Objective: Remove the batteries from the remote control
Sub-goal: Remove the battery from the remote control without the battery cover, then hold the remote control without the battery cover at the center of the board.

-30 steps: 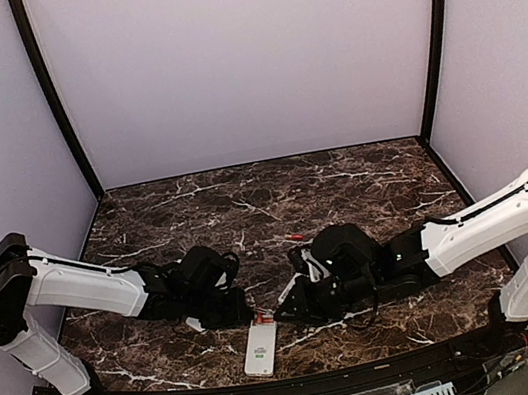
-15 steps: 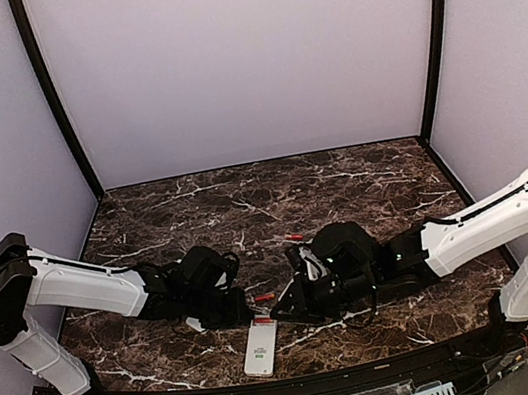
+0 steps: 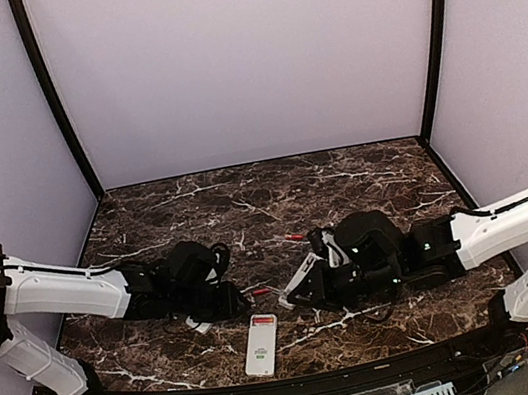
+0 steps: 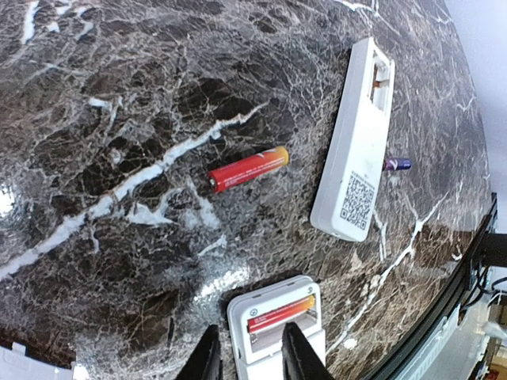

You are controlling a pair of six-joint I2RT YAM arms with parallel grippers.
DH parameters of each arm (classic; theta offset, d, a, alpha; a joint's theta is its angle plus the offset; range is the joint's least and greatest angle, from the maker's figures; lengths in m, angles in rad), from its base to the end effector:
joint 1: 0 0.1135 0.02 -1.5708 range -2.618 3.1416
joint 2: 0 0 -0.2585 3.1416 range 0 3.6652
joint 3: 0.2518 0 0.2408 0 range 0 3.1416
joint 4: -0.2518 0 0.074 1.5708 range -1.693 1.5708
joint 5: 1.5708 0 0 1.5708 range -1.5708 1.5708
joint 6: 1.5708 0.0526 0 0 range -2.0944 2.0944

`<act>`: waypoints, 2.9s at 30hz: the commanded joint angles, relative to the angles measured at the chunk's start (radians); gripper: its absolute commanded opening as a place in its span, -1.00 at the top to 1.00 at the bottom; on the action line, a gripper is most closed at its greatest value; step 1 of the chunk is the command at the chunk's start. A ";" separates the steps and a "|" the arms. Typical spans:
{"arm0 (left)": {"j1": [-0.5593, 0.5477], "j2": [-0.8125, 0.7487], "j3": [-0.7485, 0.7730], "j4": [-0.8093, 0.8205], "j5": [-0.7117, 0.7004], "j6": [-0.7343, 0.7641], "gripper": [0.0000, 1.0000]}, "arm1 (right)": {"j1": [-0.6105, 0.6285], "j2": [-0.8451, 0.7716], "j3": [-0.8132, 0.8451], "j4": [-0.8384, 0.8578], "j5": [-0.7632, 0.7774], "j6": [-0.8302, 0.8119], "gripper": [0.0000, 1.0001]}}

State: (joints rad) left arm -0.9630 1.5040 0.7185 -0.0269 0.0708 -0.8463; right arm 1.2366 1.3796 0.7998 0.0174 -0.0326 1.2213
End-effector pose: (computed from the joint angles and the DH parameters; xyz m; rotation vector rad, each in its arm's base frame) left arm 0.1666 -0.2460 0.1571 0.1876 2.5848 -0.8686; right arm 0.0987 0.2896 0.2222 -0.0419 2.5170 1.3223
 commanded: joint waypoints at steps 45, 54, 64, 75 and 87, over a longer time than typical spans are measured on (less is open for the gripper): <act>-0.059 -0.020 -0.130 0.065 0.193 0.064 0.36 | 0.055 0.233 0.259 -0.404 0.037 -0.017 1.00; -0.062 -0.012 -0.124 0.067 0.192 0.067 0.44 | 0.057 0.267 0.299 -0.451 0.037 -0.016 1.00; -0.065 -0.002 -0.117 0.063 0.192 0.069 0.48 | 0.058 0.288 0.317 -0.464 0.037 -0.020 1.00; -0.068 -0.001 -0.113 0.058 0.190 0.069 0.50 | 0.057 0.292 0.334 -0.496 0.037 -0.016 1.00; -0.068 0.004 -0.110 0.058 0.192 0.071 0.52 | 0.061 0.315 0.357 -0.512 0.037 -0.023 1.00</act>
State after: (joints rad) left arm -1.0260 1.4979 0.5957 0.0521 0.2592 -0.7891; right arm 1.2846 1.6741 1.1316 -0.4786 -0.0006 1.2091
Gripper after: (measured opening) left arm 0.243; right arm 0.118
